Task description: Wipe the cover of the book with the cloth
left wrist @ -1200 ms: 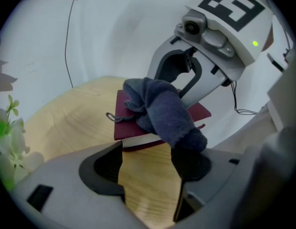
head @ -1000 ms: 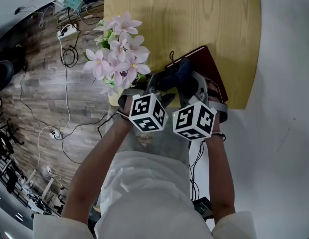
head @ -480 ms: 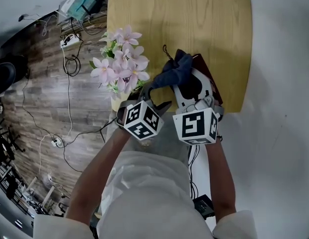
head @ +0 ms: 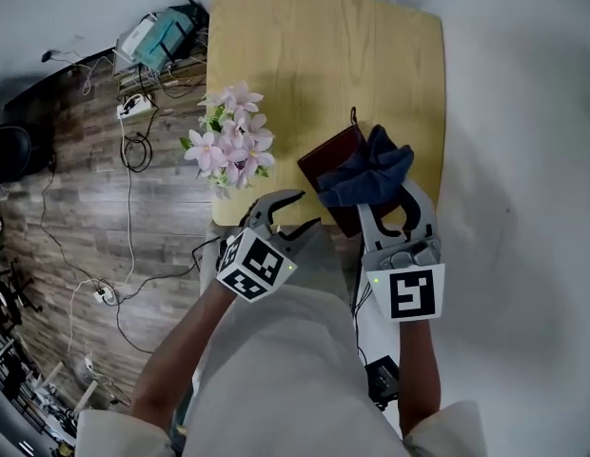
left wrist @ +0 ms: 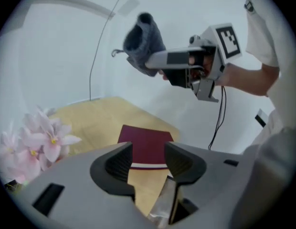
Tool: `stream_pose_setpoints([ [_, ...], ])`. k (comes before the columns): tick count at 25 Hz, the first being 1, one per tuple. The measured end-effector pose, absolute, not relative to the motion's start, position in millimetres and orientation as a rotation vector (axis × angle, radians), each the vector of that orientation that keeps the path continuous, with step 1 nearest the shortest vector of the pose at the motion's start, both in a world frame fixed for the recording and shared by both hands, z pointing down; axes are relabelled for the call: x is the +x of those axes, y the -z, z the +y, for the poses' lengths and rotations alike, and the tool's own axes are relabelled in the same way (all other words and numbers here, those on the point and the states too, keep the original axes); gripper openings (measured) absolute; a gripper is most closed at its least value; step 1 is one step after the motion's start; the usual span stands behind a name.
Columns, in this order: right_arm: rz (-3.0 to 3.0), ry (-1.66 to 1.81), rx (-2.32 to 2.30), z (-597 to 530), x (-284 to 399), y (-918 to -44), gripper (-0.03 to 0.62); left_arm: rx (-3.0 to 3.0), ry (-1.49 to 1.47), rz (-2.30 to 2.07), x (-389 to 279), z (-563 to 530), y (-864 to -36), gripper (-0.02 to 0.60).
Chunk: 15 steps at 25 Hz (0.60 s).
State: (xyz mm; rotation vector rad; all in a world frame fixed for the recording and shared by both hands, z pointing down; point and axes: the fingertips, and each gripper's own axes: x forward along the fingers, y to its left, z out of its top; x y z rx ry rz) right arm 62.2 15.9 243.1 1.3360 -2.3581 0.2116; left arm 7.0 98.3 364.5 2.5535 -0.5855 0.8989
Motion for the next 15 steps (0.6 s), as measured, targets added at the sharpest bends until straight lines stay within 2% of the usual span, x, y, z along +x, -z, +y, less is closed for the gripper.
stream_pose_setpoints([
  [5, -2.335, -0.173, 1.403, 41, 95, -217, 0.144, 2.687, -0.701, -0.737, 7, 83, -290, 0.18],
  [8, -2.355, -0.181, 1.412, 61, 107, -204, 0.144, 2.732, -0.588, -0.821, 4, 75, -249, 0.117],
  [11, -2.383, -0.16, 1.425, 76, 118, -187, 0.144, 2.77, -0.461, -0.927, 3, 65, -214, 0.028],
  [15, -2.391, -0.145, 1.433, 102, 132, -171, 0.144, 2.698, -0.352, -1.031, 1, 69, -178, 0.015],
])
